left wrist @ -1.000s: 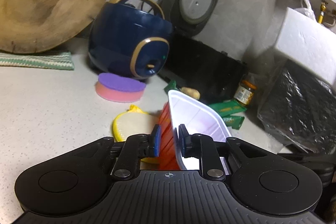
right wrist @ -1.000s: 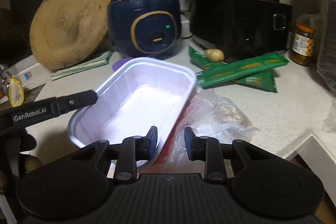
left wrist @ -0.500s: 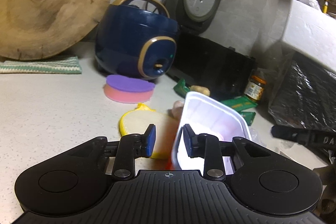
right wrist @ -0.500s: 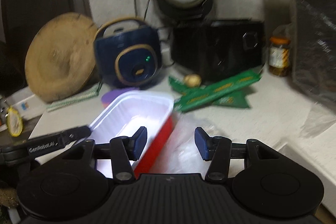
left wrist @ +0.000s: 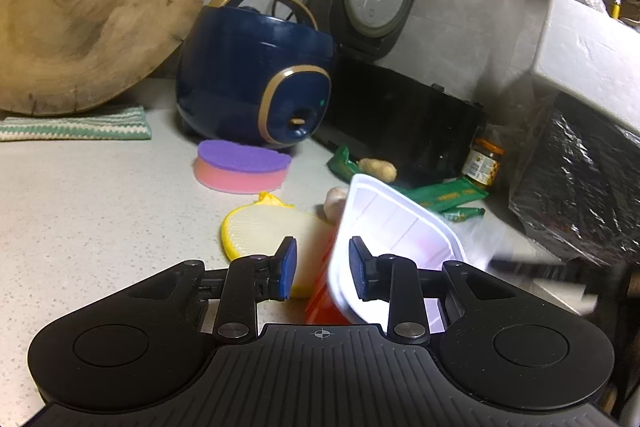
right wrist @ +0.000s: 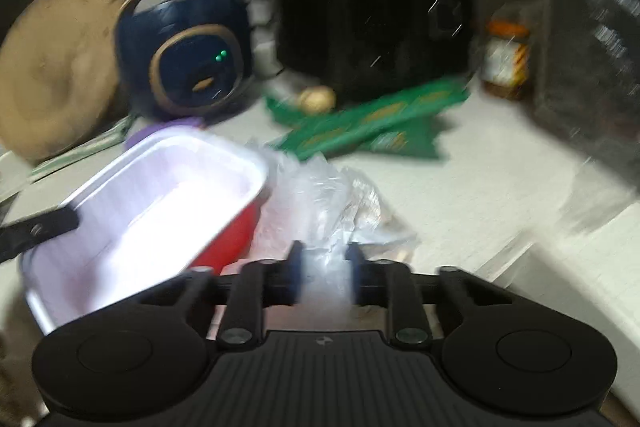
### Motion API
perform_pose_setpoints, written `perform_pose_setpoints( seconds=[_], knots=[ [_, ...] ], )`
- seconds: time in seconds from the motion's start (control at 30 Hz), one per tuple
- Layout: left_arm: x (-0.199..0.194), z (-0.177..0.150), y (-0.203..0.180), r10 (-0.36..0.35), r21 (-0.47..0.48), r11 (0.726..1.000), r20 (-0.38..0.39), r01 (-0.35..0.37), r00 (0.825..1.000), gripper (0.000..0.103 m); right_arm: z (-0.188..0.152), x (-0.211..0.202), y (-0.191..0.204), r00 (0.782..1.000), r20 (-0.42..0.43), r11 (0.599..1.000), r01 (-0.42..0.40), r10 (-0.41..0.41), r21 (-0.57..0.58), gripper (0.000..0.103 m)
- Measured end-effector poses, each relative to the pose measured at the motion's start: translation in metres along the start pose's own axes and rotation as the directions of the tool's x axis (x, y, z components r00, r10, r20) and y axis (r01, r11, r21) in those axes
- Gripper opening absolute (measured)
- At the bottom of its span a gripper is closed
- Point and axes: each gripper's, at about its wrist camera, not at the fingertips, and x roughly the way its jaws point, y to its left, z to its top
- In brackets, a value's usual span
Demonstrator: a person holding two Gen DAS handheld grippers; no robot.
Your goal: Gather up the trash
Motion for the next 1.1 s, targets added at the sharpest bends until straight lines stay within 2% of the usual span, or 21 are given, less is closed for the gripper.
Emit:
perform_pose_setpoints(
  seconds=[0.1,0.17,0.27,0.37,0.43,0.57,0.67,0.77,0.97,1.03,1.07,1.1],
  knots=[
    [0.001,-0.001,-0.003,-0.016,0.014,1.000,-0.010,0.016,1.000,0.032,0.021,-0.017,-0.022,0.997,0.076,0.995,-0.024,0.016,0.098,0.011],
    [0.001,-0.002,-0.004,-0.020,0.023,1.000,-0.015,0.020,1.000,0.032,0.027,-0.025,-0.032,0.992,0.123,0.994,-0.015,0.001,0.110,0.011],
    [0.002,-0.003,-0.005,-0.020,0.034,0.999,-0.010,0.021,1.000,0.032,0.025,-0.022,-0.036,0.993,0.118,0.996,0.009,-0.020,0.091,0.015],
    [-0.002,-0.005,-0.008,-0.041,0.061,0.997,0.033,0.039,0.999,0.032,0.017,-0.009,-0.036,0.997,0.069,0.996,0.017,-0.024,0.093,0.033],
    [-0.002,-0.005,-0.010,-0.054,0.074,0.996,0.032,0.052,0.998,0.032,0.012,-0.003,-0.035,0.998,0.052,0.996,0.025,-0.030,0.087,0.040],
    [0.006,-0.005,-0.012,-0.049,0.070,0.996,-0.036,0.051,0.998,0.030,0.005,0.003,-0.025,0.995,0.055,0.996,0.082,-0.083,0.014,0.069],
    [0.012,-0.007,-0.011,-0.031,0.058,0.998,-0.095,0.036,0.995,0.023,0.002,0.008,-0.016,0.989,0.068,0.990,0.132,-0.129,-0.055,0.073],
    [0.016,-0.008,-0.009,-0.025,0.042,0.999,-0.137,0.031,0.990,0.018,-0.001,0.014,-0.013,0.991,0.049,0.989,0.128,-0.125,-0.070,0.073],
    [0.012,-0.010,-0.014,-0.024,0.079,0.996,-0.125,0.034,0.992,0.015,-0.005,0.023,-0.016,0.996,-0.005,0.995,0.094,-0.094,-0.037,0.075],
    [0.012,-0.011,-0.015,-0.019,0.089,0.996,-0.123,0.030,0.992,0.014,-0.007,0.023,-0.017,0.996,-0.016,0.996,0.086,-0.086,-0.027,0.059],
    [0.012,-0.011,-0.015,-0.017,0.090,0.996,-0.124,0.029,0.992,0.014,-0.008,0.022,-0.016,0.996,-0.025,0.996,0.080,-0.081,-0.034,0.040],
    [0.013,-0.011,-0.015,-0.016,0.091,0.995,-0.125,0.028,0.992,0.014,-0.009,0.019,-0.016,0.997,-0.031,0.997,0.067,-0.068,-0.036,0.031]
  ],
)
